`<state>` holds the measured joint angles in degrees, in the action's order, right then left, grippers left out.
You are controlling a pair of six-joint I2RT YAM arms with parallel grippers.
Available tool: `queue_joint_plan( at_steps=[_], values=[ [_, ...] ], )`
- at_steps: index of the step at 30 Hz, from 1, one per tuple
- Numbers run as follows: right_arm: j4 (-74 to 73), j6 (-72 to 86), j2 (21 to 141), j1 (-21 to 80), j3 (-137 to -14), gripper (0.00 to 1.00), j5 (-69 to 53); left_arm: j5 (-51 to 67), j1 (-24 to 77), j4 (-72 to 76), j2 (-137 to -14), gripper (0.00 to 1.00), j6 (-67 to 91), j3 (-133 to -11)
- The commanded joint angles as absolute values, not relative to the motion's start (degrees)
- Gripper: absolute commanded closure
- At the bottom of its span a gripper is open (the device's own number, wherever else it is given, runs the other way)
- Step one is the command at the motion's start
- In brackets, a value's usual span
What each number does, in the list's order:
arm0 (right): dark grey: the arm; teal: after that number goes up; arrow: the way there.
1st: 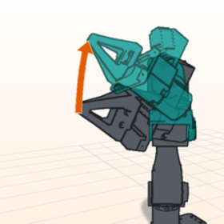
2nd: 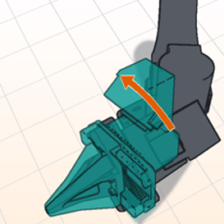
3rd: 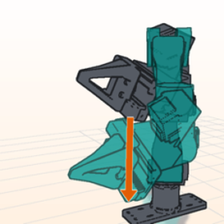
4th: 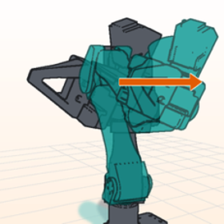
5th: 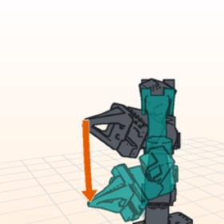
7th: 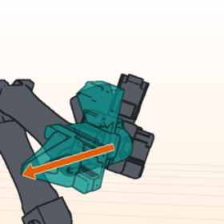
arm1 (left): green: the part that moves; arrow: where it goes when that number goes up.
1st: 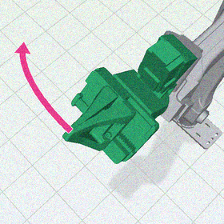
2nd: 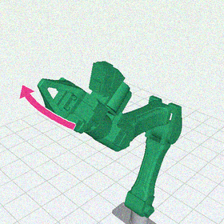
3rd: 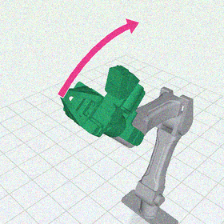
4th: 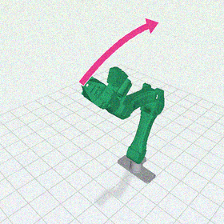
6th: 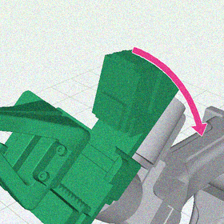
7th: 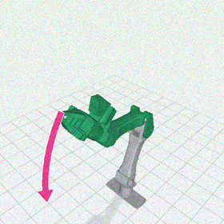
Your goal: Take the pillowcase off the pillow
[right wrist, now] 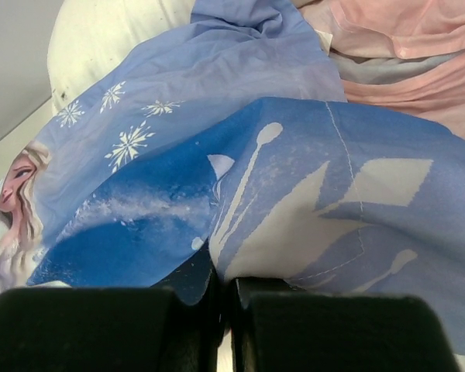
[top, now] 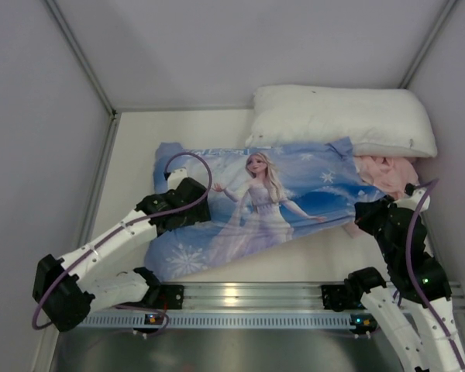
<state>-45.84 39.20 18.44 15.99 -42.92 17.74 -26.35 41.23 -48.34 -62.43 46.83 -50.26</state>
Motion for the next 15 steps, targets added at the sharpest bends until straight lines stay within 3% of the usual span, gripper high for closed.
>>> queue_joint_plan(
  at_steps=[1,4,6,7,8,15],
  values=[
    [-42.2,38.7,17.8,15.6,-46.0,1.00,18.6,-21.2,37.1,-38.7,-64.4,0.01,44.3,-45.9],
    [-42.2,38.7,18.5,15.6,-46.2,1.00,18.4,-17.9,34.6,-33.6,-64.2,0.07,44.1,-42.7],
    [-42.1,38.8,18.7,15.6,-46.3,1.00,18.5,-16.6,33.7,-30.0,-63.7,0.40,43.6,-41.1],
    [-42.0,38.8,18.9,15.6,-46.4,1.00,18.5,-15.7,32.8,-29.4,-62.9,0.65,43.7,-40.8],
    [-42.0,38.8,19.1,15.6,-46.5,1.00,18.5,-15.3,32.7,-29.1,-62.2,1.00,43.9,-40.8],
    [-42.0,36.5,17.8,15.6,-47.6,1.00,17.8,-10.7,32.7,-33.6,-48.9,1.00,40.6,-46.4]
  ],
)
